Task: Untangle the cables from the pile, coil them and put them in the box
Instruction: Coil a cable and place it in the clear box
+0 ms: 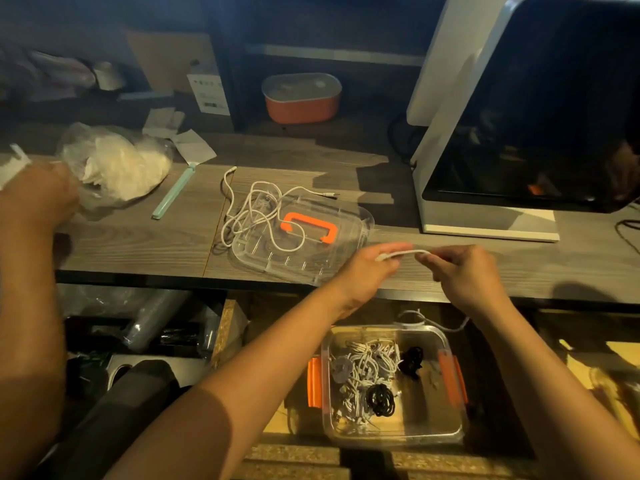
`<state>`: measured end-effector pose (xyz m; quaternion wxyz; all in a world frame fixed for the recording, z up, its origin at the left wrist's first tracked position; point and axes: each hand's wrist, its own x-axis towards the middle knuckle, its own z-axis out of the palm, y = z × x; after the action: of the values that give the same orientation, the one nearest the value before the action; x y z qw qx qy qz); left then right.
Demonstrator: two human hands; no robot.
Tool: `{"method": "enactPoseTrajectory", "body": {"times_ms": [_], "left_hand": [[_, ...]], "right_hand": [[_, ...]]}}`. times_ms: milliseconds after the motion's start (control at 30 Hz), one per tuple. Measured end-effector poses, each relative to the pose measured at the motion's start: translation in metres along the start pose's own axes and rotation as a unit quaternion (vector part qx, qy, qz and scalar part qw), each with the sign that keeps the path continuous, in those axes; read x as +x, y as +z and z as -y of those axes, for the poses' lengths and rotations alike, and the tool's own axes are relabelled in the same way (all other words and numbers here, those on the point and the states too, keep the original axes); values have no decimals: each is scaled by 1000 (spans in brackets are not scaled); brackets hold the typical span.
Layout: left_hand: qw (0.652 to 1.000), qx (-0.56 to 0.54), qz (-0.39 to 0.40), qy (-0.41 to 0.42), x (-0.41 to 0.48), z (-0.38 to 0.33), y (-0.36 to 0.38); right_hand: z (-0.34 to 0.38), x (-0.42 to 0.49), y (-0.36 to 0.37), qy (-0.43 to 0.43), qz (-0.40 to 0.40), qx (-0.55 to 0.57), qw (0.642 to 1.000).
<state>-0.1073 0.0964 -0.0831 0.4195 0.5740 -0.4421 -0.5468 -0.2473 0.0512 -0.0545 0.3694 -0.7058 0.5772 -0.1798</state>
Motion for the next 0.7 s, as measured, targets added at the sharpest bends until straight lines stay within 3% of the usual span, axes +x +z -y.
{"method": "enactPoseTrajectory", "body": {"times_ms": [100,200,300,400,467,567,700], "left_hand": [[985,-164,12,55,-7,-15,10],[986,-138,-26,87,-3,-20,17],[979,-125,-149,65,9,-19,19],[962,54,-259,67,18,-17,19],[926,231,-287,83,19,-15,12],[880,391,-254,87,23,-10,-1],[860,471,-181,74,28,-4,-3]], "right_hand": [[6,-6,17,20,62,50,997],[11,-5,28,-15,109,29,993],[15,-10,34,-48,168,-73,982],[20,-16,36,-66,195,-80,975],[22,-15,30,-67,191,-69,977],[20,-12,18,-60,187,-89,977],[16,-9,5,-35,194,-99,975]]}}
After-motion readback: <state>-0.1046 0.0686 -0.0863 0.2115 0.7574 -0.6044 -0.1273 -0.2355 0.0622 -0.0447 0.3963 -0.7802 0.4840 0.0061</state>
